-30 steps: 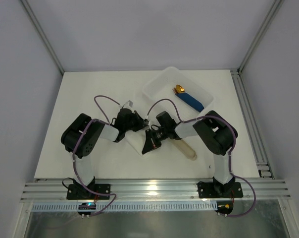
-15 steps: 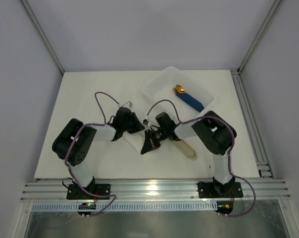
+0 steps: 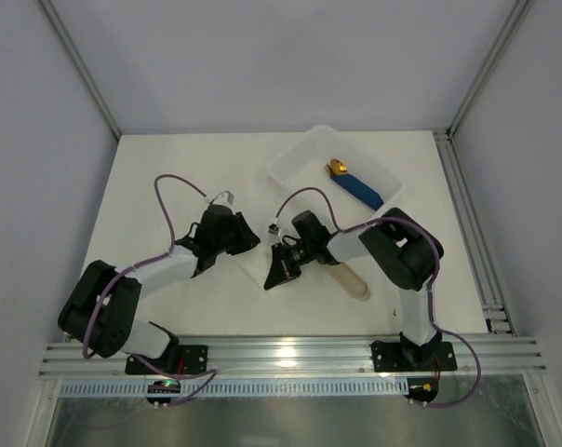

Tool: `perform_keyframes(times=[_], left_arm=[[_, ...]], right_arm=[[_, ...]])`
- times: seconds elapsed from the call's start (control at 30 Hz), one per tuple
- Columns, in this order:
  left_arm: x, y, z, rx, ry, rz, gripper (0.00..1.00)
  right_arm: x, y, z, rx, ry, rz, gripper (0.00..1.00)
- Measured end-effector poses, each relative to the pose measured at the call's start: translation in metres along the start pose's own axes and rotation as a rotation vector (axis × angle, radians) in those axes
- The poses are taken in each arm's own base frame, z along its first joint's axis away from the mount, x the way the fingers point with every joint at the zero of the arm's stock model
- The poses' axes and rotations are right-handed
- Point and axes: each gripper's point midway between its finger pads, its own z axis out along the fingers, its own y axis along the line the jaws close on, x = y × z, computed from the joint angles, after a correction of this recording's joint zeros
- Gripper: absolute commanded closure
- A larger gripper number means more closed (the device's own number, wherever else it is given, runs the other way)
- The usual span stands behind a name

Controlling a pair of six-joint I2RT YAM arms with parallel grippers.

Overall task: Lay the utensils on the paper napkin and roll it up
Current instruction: Roll the napkin at the center of the board.

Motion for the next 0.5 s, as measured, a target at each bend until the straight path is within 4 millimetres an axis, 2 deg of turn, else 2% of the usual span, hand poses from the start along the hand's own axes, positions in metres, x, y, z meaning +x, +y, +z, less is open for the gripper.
perform_keyframes(times=[0.03, 0.13, 0.23, 0.43, 0.5], left_arm=[[0.000, 0.001, -0.003, -0.001, -0.003, -0.001, 0.83], [0.004, 0.003, -0.011, 0.003, -0.007, -0.018, 1.00], [0.016, 0.006, -0.016, 0.019, 0.013, -0.034, 1.00], [0.061, 0.018, -0.016, 0.105, 0.089, -0.102, 1.00], [0.069, 0.016, -0.012, 0.147, 0.095, -0.128, 1.00]], right_arm=[[0.000, 0.000, 0.000, 0.000, 0.000, 0.000, 0.96], [0.000, 0.000, 0.000, -0.001, 0.000, -0.001, 0.96], [0.000, 0.000, 0.000, -0.001, -0.001, -0.002, 0.96], [0.000, 0.000, 0.001, -0.001, -0.001, -0.003, 0.96], [0.000, -0.001, 0.001, -0.001, -0.002, -0.004, 0.96]])
